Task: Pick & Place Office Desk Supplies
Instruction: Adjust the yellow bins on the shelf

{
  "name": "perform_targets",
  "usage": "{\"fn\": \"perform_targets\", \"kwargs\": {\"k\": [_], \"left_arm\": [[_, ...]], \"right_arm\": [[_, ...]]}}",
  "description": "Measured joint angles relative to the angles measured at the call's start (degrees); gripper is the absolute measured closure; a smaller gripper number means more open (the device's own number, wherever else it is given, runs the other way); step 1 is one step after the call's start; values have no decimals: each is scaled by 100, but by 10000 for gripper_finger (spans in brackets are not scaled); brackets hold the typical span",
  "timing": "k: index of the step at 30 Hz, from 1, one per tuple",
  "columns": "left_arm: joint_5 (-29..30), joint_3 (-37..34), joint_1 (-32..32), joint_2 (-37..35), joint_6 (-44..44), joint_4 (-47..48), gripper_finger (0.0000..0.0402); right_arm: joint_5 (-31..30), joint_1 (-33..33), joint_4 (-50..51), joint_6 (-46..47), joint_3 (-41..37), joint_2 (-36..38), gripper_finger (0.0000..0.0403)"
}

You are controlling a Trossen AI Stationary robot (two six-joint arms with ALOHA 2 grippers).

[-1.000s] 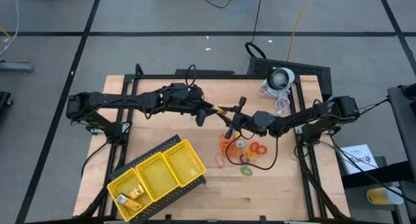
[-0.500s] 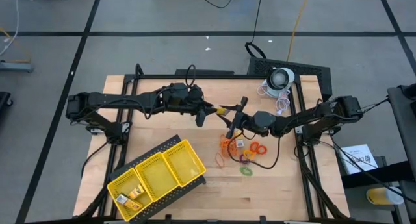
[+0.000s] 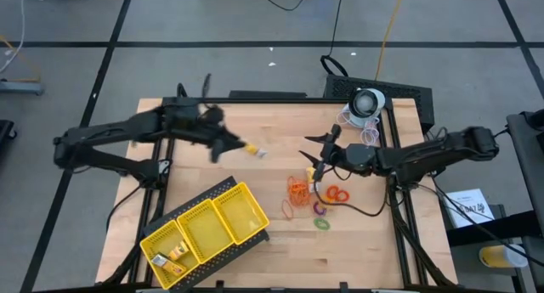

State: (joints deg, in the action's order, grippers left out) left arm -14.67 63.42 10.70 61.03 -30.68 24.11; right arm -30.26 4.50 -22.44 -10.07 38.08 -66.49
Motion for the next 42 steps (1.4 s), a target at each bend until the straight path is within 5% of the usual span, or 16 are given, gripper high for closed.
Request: {"fn": "perform_targets", "kwargs": {"k": [7,11,19,34,42], "left_arm": [[-1492,2,-458,-1391,-921,1424,341],[-1507,2,-1173,-2018,-1212,1759,361],[234,2,-3033,-2307,-2502,2036,336],[2780,0,-6711,-512,-5307,1570,344],[4089,-2,-7851,39,-6781,1717,337]], "right_arm": [[-3,-172,-44,186,-307,294,201],[-2,-259,-316,216,-446,307,201],[-2,-306,-429,212,-498,307,202],[2,-306,-605,168,-500,307,202],[24,-306,-603,184,-500,307,202]]}}
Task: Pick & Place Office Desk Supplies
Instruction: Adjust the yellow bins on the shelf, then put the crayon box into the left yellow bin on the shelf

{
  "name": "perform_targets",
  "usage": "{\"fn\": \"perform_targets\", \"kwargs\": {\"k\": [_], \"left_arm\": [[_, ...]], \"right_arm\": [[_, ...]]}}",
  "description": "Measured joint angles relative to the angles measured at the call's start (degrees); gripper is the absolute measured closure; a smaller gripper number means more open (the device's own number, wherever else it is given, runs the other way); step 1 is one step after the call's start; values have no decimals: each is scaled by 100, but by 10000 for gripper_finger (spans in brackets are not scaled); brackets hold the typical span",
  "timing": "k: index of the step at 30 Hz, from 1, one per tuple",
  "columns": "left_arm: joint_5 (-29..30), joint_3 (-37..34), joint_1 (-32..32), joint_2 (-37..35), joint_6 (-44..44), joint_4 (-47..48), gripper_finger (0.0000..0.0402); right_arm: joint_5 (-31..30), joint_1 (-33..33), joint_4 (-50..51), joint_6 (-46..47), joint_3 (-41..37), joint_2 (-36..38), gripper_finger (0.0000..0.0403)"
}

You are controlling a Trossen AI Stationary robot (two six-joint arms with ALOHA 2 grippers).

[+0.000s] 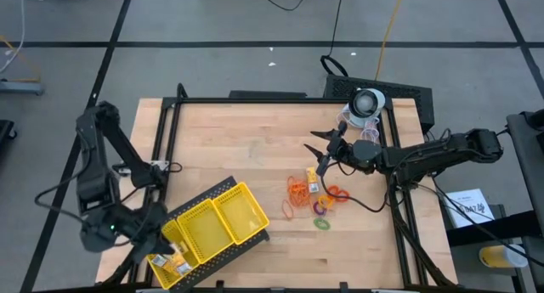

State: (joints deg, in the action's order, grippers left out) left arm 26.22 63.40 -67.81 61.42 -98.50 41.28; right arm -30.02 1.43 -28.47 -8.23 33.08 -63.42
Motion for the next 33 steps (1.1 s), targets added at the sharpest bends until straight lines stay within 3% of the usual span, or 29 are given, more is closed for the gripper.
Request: {"fn": "perform_targets", "kwargs": {"k": [9,21,33], "left_arm": [[227,0,-209,41,-551,739,351],[105,0,-205,47,-431,924,311],[225,0,-203,25,-212,891,208]], "right_arm": [[4,55,0,133,0,0,202],[24,55,0,157,0,-2,202],[25,55,6,160,0,-4,202]]}}
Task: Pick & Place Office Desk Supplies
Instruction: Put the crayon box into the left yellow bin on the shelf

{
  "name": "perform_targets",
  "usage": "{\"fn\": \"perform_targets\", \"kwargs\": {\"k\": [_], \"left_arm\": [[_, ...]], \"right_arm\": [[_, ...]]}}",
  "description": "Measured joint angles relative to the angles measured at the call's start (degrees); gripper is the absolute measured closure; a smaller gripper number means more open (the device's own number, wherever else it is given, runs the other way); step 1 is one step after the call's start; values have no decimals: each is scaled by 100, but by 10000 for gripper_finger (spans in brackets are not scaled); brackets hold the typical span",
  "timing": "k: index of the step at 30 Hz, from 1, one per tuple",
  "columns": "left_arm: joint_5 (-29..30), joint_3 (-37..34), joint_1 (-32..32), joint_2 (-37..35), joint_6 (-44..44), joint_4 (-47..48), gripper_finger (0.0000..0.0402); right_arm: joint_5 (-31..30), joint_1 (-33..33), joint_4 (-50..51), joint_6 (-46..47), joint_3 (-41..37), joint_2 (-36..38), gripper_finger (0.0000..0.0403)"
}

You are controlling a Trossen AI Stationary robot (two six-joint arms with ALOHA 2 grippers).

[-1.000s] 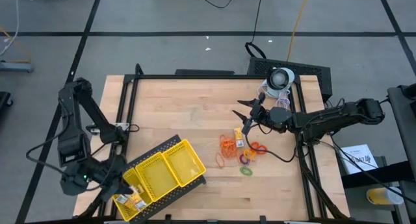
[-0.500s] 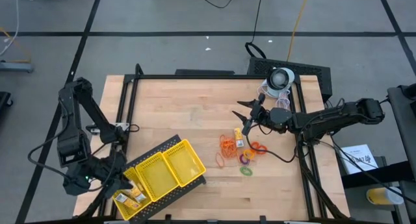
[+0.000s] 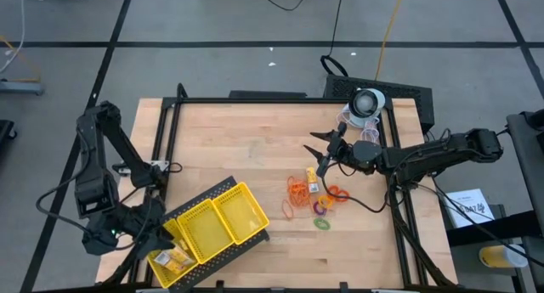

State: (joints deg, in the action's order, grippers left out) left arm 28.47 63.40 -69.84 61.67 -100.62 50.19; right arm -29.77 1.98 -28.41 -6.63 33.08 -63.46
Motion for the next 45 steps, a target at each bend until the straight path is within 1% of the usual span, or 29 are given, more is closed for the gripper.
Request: {"fn": "perform_targets", "kwargs": {"k": [5,11,16,19,22,26,28,30,33,35,36,40,42,43,45], "left_arm": [[120,0,0,-162,311,-37,184],[525,0,0,-520,843,-33,183],[1380,0,13,-878,1585,-33,181],[1898,0,127,-1094,1927,-32,183],[2270,0,358,-1287,2274,-31,183],[2995,0,777,-1390,2765,-32,183],[3115,0,1022,-1341,3198,-48,183],[2965,0,1308,-1293,3795,-80,183],[2476,-2,1850,-1277,4547,-205,183],[2186,-2,2272,-1209,5320,-593,183],[1946,-2,2484,-1187,5800,-869,183],[173,-6,3314,-1175,7794,-2047,183],[-617,4,3732,-1191,8627,-2403,183],[-872,4,3934,-1196,8942,-2390,183],[-978,1,4346,-1228,9248,-2101,183]], "right_arm": [[2,0,7,0,0,0,202],[4,0,108,2,0,0,202],[4,0,174,3,0,0,202],[4,0,173,2,0,0,202],[4,0,171,2,0,0,202],[4,0,173,2,0,0,202],[5,0,203,2,0,0,202],[6,1,271,2,0,0,202],[6,2,448,44,0,2,202],[15,0,545,86,0,2,202],[49,-4,558,102,0,2,202],[585,-163,599,239,0,2,202],[831,-260,602,349,0,2,202],[916,-305,600,380,0,2,202],[1016,-373,607,405,0,2,202]]}}
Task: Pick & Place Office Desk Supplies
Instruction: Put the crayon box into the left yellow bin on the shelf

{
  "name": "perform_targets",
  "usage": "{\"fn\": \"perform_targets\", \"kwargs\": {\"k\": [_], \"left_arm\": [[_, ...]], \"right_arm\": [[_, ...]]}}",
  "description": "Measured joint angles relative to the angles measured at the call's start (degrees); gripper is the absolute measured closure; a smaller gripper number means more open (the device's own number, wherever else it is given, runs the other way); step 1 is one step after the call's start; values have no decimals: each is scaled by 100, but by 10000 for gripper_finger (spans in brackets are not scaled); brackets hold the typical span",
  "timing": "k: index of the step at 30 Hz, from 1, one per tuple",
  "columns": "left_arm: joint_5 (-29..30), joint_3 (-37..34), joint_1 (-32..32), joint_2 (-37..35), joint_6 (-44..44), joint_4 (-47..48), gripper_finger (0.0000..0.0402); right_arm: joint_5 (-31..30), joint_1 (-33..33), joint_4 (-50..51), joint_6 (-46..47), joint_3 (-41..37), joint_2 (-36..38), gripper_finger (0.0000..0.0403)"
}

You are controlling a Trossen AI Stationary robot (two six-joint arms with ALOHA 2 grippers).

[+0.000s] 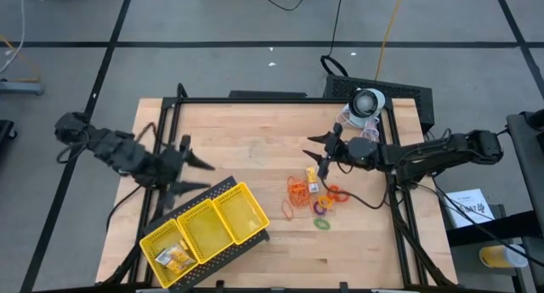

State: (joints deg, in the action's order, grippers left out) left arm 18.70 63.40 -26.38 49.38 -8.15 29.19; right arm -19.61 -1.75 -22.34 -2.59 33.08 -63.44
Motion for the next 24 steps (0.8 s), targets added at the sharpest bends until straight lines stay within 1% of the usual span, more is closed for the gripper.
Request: {"fn": "perform_targets", "kwargs": {"k": [2,5,6,8,10,13,17,21,22,24], "left_arm": [[9,-13,382,-84,61,334,183],[-5,-212,888,-248,238,353,183],[-143,-342,1046,-295,311,302,183],[-539,-669,1360,-424,487,-95,183],[-983,-1128,1665,-604,622,-465,183],[-1381,-1784,2157,-931,635,-1049,183],[-1647,-2470,2770,-1439,479,-1100,183],[-2092,-2877,3252,-2139,484,-1302,183],[-2200,-2962,3354,-2304,532,-1311,183],[-2370,-3121,3545,-2628,613,-1384,183]], "right_arm": [[50,-50,-1,2,0,0,202],[61,-57,-1,0,0,0,202],[74,-55,0,2,0,0,202],[210,-55,73,8,0,2,202],[357,-56,102,79,0,2,202],[479,-55,92,214,0,2,202],[473,41,238,387,0,-19,202],[465,369,320,706,11,-182,202],[435,450,385,819,65,-268,202],[172,642,853,1042,252,-448,202]]}}
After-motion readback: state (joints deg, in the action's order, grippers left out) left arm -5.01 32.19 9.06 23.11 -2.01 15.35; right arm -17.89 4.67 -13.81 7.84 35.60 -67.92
